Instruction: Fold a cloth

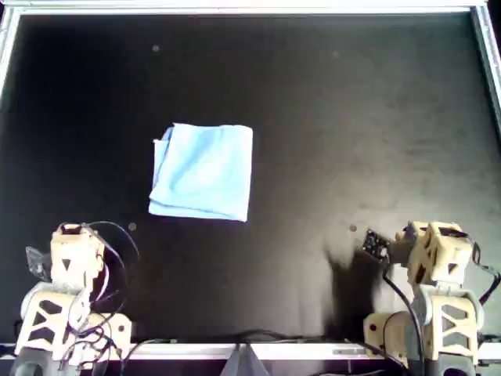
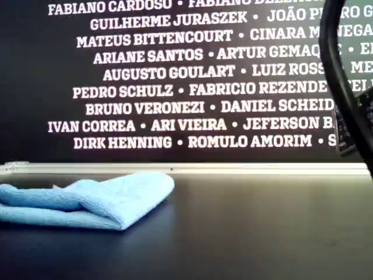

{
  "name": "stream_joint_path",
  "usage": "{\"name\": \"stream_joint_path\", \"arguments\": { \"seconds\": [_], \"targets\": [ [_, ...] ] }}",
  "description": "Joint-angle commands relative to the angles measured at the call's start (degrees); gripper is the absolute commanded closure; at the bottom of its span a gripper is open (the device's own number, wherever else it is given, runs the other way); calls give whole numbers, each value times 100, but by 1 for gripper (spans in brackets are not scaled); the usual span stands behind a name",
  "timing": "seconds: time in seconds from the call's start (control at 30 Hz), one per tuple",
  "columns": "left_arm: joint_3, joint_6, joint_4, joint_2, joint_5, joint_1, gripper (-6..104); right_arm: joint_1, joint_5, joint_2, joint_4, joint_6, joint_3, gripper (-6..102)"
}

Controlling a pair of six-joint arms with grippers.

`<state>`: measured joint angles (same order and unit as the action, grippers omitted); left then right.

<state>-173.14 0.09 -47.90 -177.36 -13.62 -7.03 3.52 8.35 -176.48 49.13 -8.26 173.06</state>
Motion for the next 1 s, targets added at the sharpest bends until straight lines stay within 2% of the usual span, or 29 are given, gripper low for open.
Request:
{"name": "stream_joint_path", "arguments": {
  "seconds": [0.0,0.07,0.23,0.33,0.97],
  "targets": [
    [62,-35,-9,-88,18,70,50,44,-44,-272,62,-18,79,98],
    [62,-35,-9,-88,18,70,50,26,-53,-272,62,-79,79,98],
    [62,-35,-9,-79,26,62,50,-79,-53,-246,62,-35,79,98],
    [62,-35,-9,-62,26,53,50,-88,-53,-211,44,-97,79,98],
    [62,-44,0,-18,26,105,50,-88,-62,-202,26,-105,79,98]
  ]
}}
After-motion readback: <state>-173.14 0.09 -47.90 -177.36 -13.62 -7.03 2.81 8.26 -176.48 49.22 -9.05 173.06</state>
